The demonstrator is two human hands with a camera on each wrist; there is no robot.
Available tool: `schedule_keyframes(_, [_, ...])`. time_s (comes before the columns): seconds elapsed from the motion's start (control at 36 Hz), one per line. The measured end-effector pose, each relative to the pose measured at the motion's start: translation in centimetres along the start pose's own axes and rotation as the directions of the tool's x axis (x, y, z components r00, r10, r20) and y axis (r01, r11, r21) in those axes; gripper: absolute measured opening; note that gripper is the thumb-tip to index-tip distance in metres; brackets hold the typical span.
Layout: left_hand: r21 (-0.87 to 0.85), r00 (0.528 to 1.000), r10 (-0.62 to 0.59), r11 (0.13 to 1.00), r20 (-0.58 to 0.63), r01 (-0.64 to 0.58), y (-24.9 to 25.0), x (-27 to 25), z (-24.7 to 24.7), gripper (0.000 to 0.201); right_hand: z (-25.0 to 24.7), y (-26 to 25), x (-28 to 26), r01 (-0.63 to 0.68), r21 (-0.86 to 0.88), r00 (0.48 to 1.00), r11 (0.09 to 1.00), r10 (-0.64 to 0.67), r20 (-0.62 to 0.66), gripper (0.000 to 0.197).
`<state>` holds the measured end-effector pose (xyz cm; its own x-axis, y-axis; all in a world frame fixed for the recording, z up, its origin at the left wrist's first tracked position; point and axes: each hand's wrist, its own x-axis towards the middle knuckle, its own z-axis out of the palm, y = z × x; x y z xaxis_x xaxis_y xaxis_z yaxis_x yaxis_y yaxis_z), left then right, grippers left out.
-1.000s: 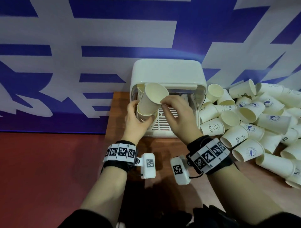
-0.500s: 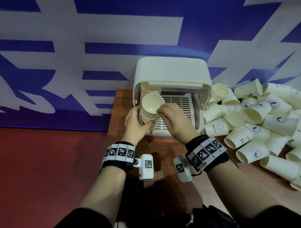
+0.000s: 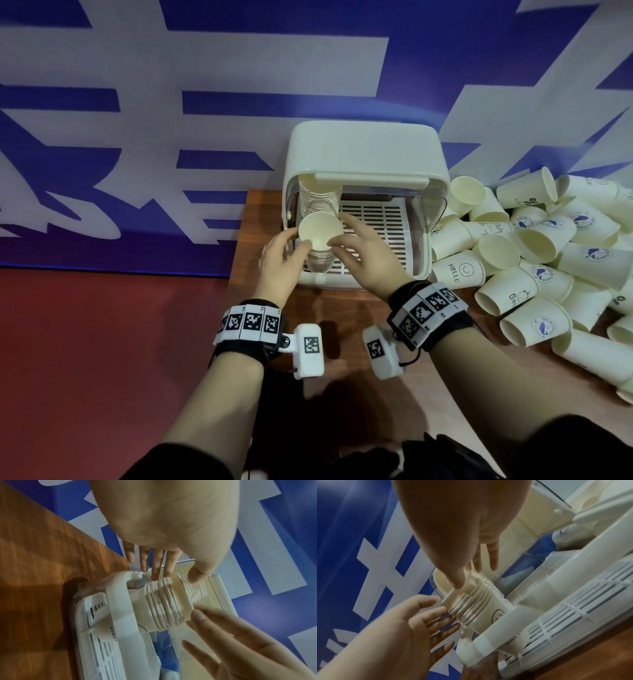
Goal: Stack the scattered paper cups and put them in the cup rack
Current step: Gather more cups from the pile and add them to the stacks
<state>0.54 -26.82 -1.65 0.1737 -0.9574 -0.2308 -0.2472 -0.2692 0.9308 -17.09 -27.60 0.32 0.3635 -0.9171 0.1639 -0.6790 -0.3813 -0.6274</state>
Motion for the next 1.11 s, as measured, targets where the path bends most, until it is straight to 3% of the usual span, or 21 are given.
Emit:
schedule_keyframes(0.14, [0.029, 0.998, 0.041, 0.999, -0.043, -0.039, -0.3, 0.5, 0.3, 0.021, 0.2, 0.0, 0.1, -0.041, 0.008, 0.998, 0.999, 0.04, 0.051, 0.043])
schedule_keyframes(0.5, [0.041, 0.998, 0.055, 0.998, -0.039, -0.053, -0.4, 0.5, 0.5, 0.032, 0.2, -0.1, 0.2, -0.146, -0.06, 0.988, 0.987, 0.149, 0.039, 0.059])
schedule_keyframes(0.67, [0.036, 0.989, 0.098, 0.995, -0.114, -0.094, 0.6, -0.4, 0.5, 0.036, 0.6, 0.0, -0.1, -0.15, 0.035, 0.988, 0.988, 0.148, 0.05, 0.063])
schedule_keyframes(0.86, [0.109, 0.928, 0.281, 0.959, -0.244, -0.261, 1.6, -2.5, 0.7, 0.025, -1.2, -1.4, -3.9, -0.167, 0.211, 0.976, 0.963, 0.192, -0.105, 0.053])
schedule_keyframes(1.11, [0.153, 0.922, 0.347, 0.934, -0.172, -0.323, 3.5, -7.4, 4.9, 0.03, -4.6, 0.5, -11.2, -0.242, 0.385, 0.904, 0.891, 0.351, -0.245, 0.052])
